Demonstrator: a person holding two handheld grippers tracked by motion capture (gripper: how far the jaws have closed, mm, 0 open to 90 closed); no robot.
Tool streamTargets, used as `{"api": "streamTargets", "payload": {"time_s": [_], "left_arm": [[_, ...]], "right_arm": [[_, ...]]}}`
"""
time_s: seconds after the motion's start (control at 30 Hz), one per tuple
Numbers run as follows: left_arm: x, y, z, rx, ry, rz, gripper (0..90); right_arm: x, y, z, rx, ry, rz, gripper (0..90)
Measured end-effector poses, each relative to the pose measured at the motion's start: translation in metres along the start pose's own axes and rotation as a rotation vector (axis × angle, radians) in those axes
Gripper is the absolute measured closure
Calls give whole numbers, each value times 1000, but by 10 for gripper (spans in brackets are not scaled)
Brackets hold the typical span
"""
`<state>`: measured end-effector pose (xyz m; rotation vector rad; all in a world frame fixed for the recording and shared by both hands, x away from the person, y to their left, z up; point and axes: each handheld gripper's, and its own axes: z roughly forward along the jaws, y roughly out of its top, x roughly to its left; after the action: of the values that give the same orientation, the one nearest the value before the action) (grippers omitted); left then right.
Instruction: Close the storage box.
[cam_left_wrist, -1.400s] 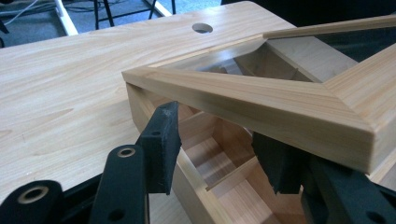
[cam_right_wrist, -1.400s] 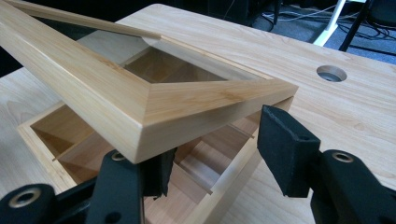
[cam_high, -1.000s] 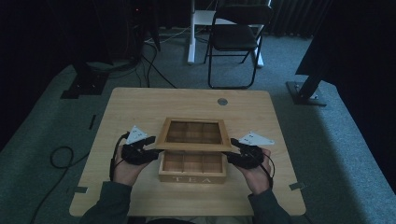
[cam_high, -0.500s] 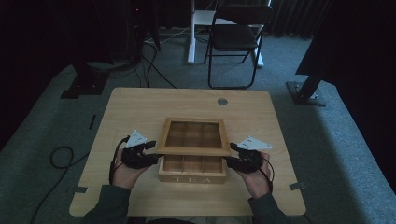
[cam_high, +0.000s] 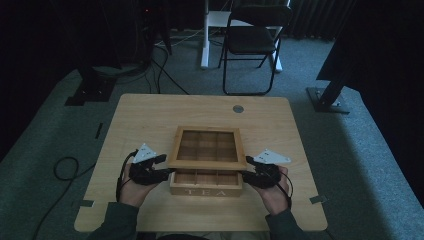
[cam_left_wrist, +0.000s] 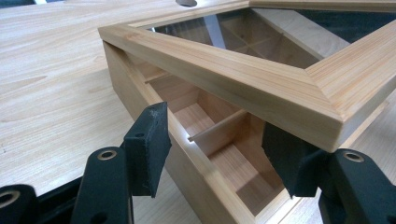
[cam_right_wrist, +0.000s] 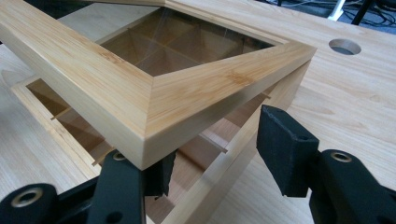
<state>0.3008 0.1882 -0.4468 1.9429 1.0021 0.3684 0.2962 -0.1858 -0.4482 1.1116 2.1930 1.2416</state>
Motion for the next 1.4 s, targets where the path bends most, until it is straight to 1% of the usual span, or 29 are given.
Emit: {"api": "streamTargets", "payload": {"time_s": [0.2, 0.3, 0.43, 0.53, 0.63, 0.77, 0.93, 1.13, 1.4], "left_arm": [[-1, -5, 2, 15, 0, 2, 419], [-1, -7, 3, 17, 1, 2, 419], [-1, -9, 4, 20, 1, -2, 420], [-2, -11, 4, 24, 1, -6, 420], [-2, -13, 5, 30, 4, -3, 419], [-1, -15, 6, 29, -4, -13, 417], [-2, -16, 7, 38, -4, -6, 419], [-5, -20, 7, 41, -22, -4, 422], [-7, -25, 8, 43, -16, -1, 422]], "right_arm": [[0, -6, 0, 18, 8, 6, 461], [0, -8, 0, 24, 6, 0, 461], [3, -10, -2, 26, 14, -4, 461], [5, -12, -2, 27, 2, -10, 463], [8, -15, -2, 27, 4, -11, 466], [9, -16, -1, 37, 4, -13, 468], [10, -17, 0, 39, 0, -16, 470], [11, -19, 1, 49, -5, -21, 470], [10, -24, 3, 59, 3, -18, 460]]}}
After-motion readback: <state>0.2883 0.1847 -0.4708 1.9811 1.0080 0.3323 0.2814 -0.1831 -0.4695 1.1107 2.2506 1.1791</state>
